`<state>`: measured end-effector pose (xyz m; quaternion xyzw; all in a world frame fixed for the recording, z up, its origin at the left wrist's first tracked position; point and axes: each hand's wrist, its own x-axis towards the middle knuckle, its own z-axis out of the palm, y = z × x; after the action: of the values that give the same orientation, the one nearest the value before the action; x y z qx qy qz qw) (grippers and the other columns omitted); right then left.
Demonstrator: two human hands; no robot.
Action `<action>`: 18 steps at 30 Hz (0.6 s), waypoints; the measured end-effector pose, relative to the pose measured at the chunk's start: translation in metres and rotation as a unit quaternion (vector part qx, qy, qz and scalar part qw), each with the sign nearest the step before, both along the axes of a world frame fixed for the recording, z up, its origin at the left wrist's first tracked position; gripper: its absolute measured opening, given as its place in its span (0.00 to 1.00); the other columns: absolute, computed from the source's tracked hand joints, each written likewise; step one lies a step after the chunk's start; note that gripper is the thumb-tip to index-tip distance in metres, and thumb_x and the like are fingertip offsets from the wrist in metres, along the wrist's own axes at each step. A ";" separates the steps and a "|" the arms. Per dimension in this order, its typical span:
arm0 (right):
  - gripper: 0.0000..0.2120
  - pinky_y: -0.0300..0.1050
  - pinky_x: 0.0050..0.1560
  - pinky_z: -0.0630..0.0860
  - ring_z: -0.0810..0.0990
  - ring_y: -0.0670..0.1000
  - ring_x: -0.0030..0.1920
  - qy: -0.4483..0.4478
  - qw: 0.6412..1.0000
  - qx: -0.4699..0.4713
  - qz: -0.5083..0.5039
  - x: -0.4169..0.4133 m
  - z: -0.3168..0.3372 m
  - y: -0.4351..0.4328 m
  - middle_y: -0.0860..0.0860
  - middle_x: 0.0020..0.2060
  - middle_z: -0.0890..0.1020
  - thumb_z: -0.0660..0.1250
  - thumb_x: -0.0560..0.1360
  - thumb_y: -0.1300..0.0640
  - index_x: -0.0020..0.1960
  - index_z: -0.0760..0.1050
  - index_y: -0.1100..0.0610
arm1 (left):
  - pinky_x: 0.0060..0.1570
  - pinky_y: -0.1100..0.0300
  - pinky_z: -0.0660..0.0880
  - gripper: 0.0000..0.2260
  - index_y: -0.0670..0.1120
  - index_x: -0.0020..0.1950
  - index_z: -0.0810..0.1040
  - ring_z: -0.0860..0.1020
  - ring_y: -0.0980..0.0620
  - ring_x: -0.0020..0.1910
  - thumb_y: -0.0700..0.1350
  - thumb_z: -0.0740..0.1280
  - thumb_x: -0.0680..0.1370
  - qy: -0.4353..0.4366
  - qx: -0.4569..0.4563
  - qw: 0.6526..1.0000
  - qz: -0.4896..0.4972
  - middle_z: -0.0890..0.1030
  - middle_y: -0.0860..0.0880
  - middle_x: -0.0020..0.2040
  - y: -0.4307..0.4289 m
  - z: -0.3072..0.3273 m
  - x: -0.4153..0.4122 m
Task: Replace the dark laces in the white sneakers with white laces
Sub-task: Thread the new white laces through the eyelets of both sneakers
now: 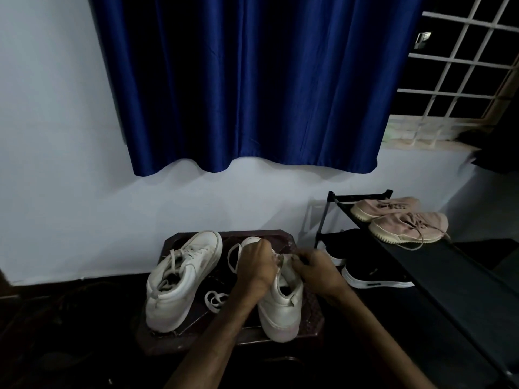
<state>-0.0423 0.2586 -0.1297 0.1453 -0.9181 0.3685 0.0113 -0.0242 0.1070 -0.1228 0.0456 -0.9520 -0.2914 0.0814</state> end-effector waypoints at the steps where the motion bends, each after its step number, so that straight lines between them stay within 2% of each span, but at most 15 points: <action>1: 0.11 0.46 0.35 0.72 0.74 0.44 0.30 0.000 1.000 -0.003 0.002 0.001 0.001 0.000 0.47 0.28 0.77 0.65 0.75 0.59 0.35 0.77 0.50 | 0.48 0.55 0.70 0.21 0.48 0.28 0.59 0.78 0.41 0.46 0.46 0.67 0.76 0.006 0.001 1.000 0.001 0.81 0.39 0.43 0.000 -0.002 0.000; 3: 0.12 0.43 0.34 0.70 0.74 0.42 0.29 0.007 1.000 0.001 0.003 0.002 0.002 -0.003 0.44 0.27 0.76 0.66 0.75 0.60 0.35 0.76 0.47 | 0.43 0.56 0.69 0.20 0.46 0.29 0.63 0.78 0.40 0.46 0.46 0.68 0.76 0.018 0.007 1.000 0.004 0.80 0.38 0.42 0.001 -0.003 0.000; 4: 0.15 0.40 0.33 0.69 0.72 0.40 0.28 0.017 1.000 0.011 0.001 0.003 0.002 -0.004 0.43 0.26 0.75 0.66 0.75 0.61 0.33 0.74 0.45 | 0.42 0.54 0.68 0.16 0.45 0.30 0.68 0.78 0.40 0.46 0.46 0.68 0.76 0.021 0.004 1.000 0.007 0.80 0.38 0.43 0.002 -0.001 0.001; 6: 0.19 0.36 0.30 0.65 0.71 0.39 0.26 0.034 0.999 0.025 -0.003 0.003 0.003 -0.006 0.42 0.24 0.72 0.66 0.74 0.61 0.29 0.69 0.43 | 0.43 0.50 0.70 0.11 0.41 0.38 0.76 0.78 0.40 0.48 0.46 0.67 0.76 0.027 -0.012 1.000 0.007 0.81 0.39 0.44 0.005 0.001 0.002; 8: 0.19 0.35 0.30 0.64 0.70 0.39 0.26 0.044 0.999 0.030 -0.003 0.005 0.004 -0.006 0.43 0.23 0.71 0.66 0.74 0.60 0.28 0.68 0.43 | 0.42 0.49 0.71 0.11 0.41 0.37 0.76 0.79 0.41 0.46 0.45 0.67 0.76 0.033 -0.010 0.999 0.004 0.81 0.40 0.42 0.004 -0.001 0.000; 10: 0.13 0.40 0.33 0.68 0.72 0.41 0.28 0.040 0.998 0.040 0.003 0.008 0.005 -0.006 0.45 0.26 0.75 0.65 0.74 0.57 0.32 0.74 0.48 | 0.39 0.50 0.71 0.15 0.42 0.32 0.73 0.80 0.45 0.40 0.47 0.70 0.75 0.042 0.027 0.999 0.001 0.81 0.42 0.37 0.002 -0.003 -0.001; 11: 0.10 0.44 0.35 0.71 0.75 0.43 0.31 0.028 0.999 0.038 0.004 0.008 0.004 -0.006 0.47 0.29 0.78 0.64 0.75 0.54 0.36 0.78 0.51 | 0.38 0.51 0.72 0.15 0.41 0.32 0.76 0.79 0.49 0.36 0.47 0.72 0.74 0.041 0.058 0.997 -0.009 0.82 0.43 0.35 0.000 -0.004 -0.002; 13: 0.13 0.48 0.39 0.74 0.79 0.46 0.36 0.003 0.999 0.032 -0.005 0.012 0.009 -0.007 0.50 0.34 0.83 0.63 0.77 0.48 0.43 0.81 0.54 | 0.37 0.54 0.73 0.10 0.43 0.35 0.84 0.79 0.53 0.33 0.48 0.75 0.71 0.035 0.089 0.995 -0.031 0.82 0.45 0.34 -0.006 -0.001 -0.002; 15: 0.17 0.46 0.38 0.76 0.80 0.46 0.36 -0.075 0.993 -0.090 -0.019 0.018 0.015 -0.007 0.51 0.33 0.83 0.62 0.80 0.47 0.41 0.81 0.56 | 0.34 0.60 0.72 0.06 0.46 0.38 0.86 0.79 0.55 0.33 0.49 0.77 0.69 0.032 0.097 0.994 -0.051 0.83 0.47 0.34 -0.014 0.002 -0.002; 17: 0.17 0.42 0.34 0.77 0.80 0.47 0.33 -0.189 0.945 -0.264 -0.040 0.024 0.016 -0.010 0.52 0.32 0.82 0.60 0.82 0.54 0.40 0.80 0.59 | 0.35 0.60 0.74 0.06 0.48 0.38 0.86 0.80 0.57 0.34 0.50 0.78 0.67 0.032 0.109 0.990 -0.079 0.84 0.49 0.34 -0.022 0.003 -0.005; 18: 0.14 0.42 0.32 0.78 0.80 0.49 0.32 -0.216 0.925 -0.310 -0.051 0.026 0.015 -0.012 0.55 0.33 0.81 0.60 0.82 0.59 0.42 0.79 0.62 | 0.36 0.59 0.74 0.07 0.48 0.38 0.86 0.81 0.58 0.34 0.50 0.78 0.67 0.028 0.110 0.989 -0.096 0.84 0.49 0.34 -0.025 0.003 -0.007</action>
<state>-0.0161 0.2463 -0.1147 0.0049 -0.7446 0.6558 -0.1243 -0.0311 0.0819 -0.1198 -0.0453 -0.9114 -0.4023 0.0745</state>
